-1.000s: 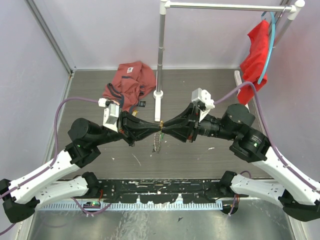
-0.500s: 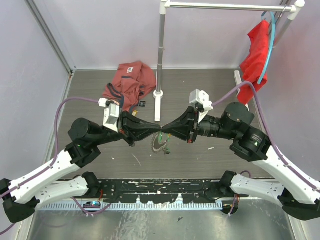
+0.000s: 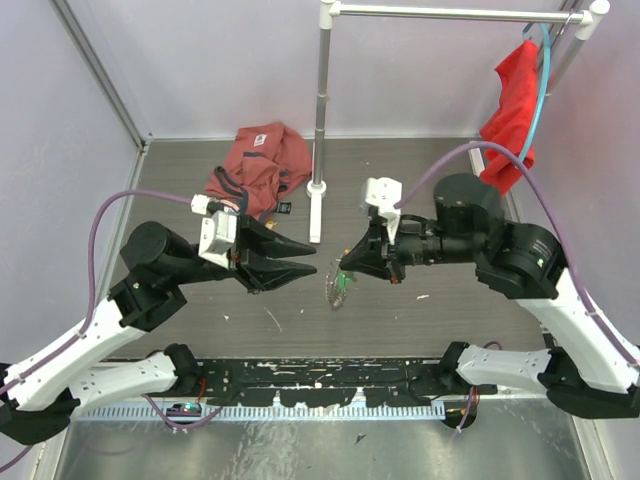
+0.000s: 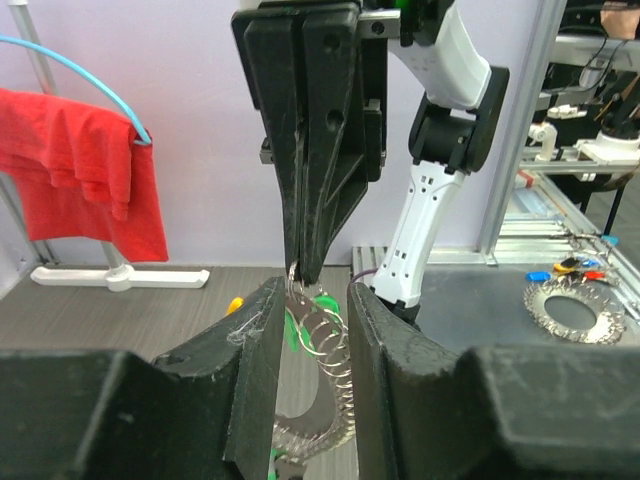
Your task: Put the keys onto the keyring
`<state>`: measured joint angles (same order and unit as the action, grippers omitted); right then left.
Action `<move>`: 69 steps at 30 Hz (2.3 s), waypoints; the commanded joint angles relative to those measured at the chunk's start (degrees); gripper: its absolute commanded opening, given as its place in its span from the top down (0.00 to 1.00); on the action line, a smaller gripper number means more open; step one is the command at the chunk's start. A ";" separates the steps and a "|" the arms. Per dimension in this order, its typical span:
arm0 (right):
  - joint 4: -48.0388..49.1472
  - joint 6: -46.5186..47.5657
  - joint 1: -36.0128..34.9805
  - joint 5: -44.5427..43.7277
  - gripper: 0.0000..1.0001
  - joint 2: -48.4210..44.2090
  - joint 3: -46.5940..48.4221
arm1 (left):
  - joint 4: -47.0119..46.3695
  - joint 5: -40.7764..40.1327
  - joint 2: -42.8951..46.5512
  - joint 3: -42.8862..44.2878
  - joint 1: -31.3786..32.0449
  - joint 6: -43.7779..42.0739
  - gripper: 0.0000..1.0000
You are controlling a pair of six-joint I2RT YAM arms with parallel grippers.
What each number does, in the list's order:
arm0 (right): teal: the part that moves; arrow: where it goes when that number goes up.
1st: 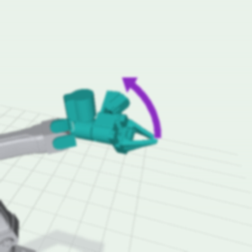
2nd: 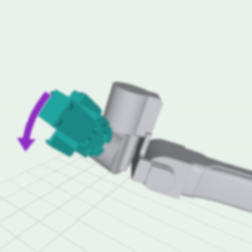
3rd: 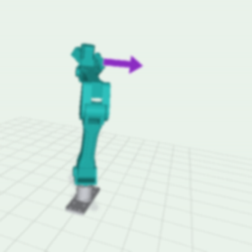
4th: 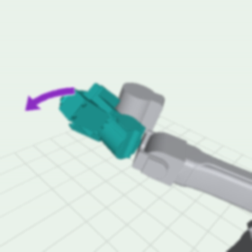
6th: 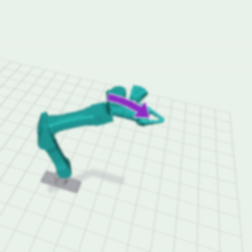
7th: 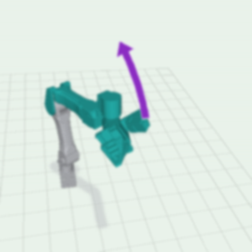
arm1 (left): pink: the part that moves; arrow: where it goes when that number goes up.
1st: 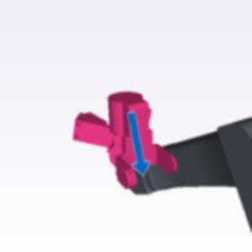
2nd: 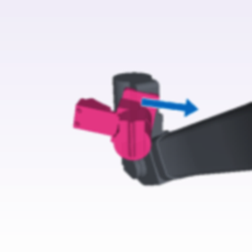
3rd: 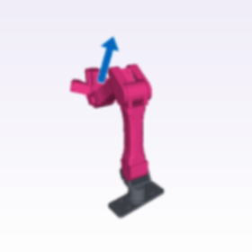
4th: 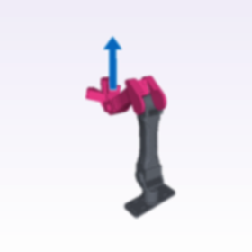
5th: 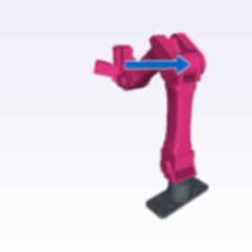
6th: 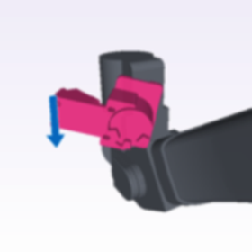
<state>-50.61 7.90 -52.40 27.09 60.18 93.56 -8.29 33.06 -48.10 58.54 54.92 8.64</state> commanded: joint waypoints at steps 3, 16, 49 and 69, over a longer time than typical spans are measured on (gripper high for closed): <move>-14.95 4.49 0.01 -2.04 0.99 5.74 6.22 | 10.89 1.80 -3.55 4.21 0.04 -8.16 0.61; -17.94 4.35 0.02 -4.84 0.99 8.10 7.14 | 18.43 4.07 -9.37 5.13 0.08 -13.13 0.61; -15.75 4.76 0.02 -1.83 0.99 7.62 4.80 | 18.43 3.80 -14.17 7.80 2.66 -13.74 0.74; -8.81 1.38 0.02 -6.74 0.71 2.59 1.68 | 16.77 -0.81 -11.82 6.32 3.07 -12.55 1.00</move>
<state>-68.14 11.66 -52.40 23.49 67.57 96.47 10.87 34.98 -62.28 64.42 57.56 -4.75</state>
